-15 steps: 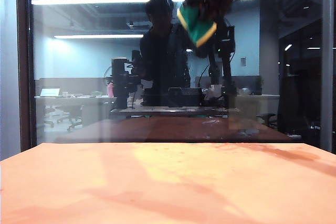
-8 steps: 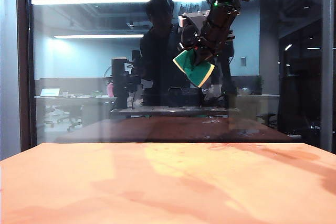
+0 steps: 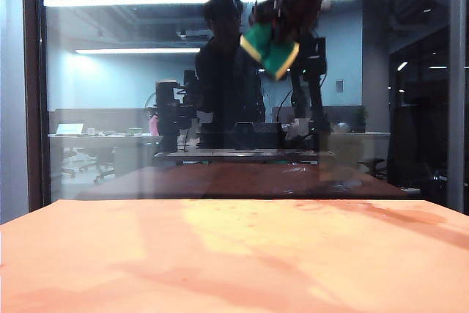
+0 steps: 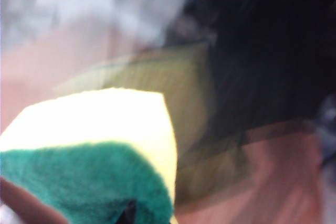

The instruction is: Pick up the sponge from the table, wipe the water off the glass, and finally place the sponge back on the table.

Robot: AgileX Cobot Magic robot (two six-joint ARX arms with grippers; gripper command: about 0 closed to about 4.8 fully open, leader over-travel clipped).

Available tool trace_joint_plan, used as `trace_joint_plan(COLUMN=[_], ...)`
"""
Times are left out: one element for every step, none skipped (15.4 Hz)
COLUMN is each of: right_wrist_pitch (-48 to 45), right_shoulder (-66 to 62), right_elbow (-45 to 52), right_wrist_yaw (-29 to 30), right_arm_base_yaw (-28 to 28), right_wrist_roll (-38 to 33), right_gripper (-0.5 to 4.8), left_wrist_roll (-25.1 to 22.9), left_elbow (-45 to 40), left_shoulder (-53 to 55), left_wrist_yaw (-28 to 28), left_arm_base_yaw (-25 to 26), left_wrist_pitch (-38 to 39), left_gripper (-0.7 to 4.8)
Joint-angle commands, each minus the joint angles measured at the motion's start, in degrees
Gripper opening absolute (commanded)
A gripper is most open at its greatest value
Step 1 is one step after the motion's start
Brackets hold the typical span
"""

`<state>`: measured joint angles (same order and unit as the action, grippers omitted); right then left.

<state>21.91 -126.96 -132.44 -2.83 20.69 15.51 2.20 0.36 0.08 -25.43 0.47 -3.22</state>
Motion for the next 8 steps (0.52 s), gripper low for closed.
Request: trace_joint_plan(right_wrist_pitch=[-3.26, -2.82, -1.81, 0.09, 1.86, 2.08, 1.99, 2.05], right_shoulder=[2.69, 3.28, 3.8, 4.46, 5.27, 5.64, 6.05, 6.88], right_elbow=[-0.44, -0.44, -0.44, -0.42, -0.42, -0.39, -0.39, -0.39], right_wrist_yaw=[-1.16, -1.03, -1.07, -1.09, -0.94, -0.76, 0.87, 1.88], right_arm_base_yaw=[-0.98, -1.66, -1.64, -1.66, -1.66, -1.66, -1.73, -1.86], right_wrist_roll=[-0.04, -0.11, -0.13, -0.11, -0.11, -0.33, -0.55, -1.07], right_gripper=[-0.06, -0.06, -0.06, -0.06, -0.06, -0.06, -0.06, -0.06], left_wrist_roll=[-0.24, -0.24, -0.24, -0.24, -0.24, -0.24, -0.24, -0.24], left_elbow=[0.13, 0.13, 0.13, 0.13, 0.13, 0.13, 0.13, 0.13], left_shoulder=[0.07, 0.07, 0.07, 0.07, 0.07, 0.07, 0.07, 0.07], left_wrist_yaw=[-0.07, -0.09, -0.09, -0.09, -0.09, -0.09, -0.09, -0.09], left_arm_base_yaw=[0.0, 0.0, 0.0, 0.02, 0.02, 0.02, 0.02, 0.02], left_wrist_pitch=[-0.72, -0.72, -0.72, -0.72, -0.72, -0.72, -0.72, -0.72], left_gripper=[-0.06, -0.06, -0.06, -0.06, -0.06, -0.06, -0.06, -0.06])
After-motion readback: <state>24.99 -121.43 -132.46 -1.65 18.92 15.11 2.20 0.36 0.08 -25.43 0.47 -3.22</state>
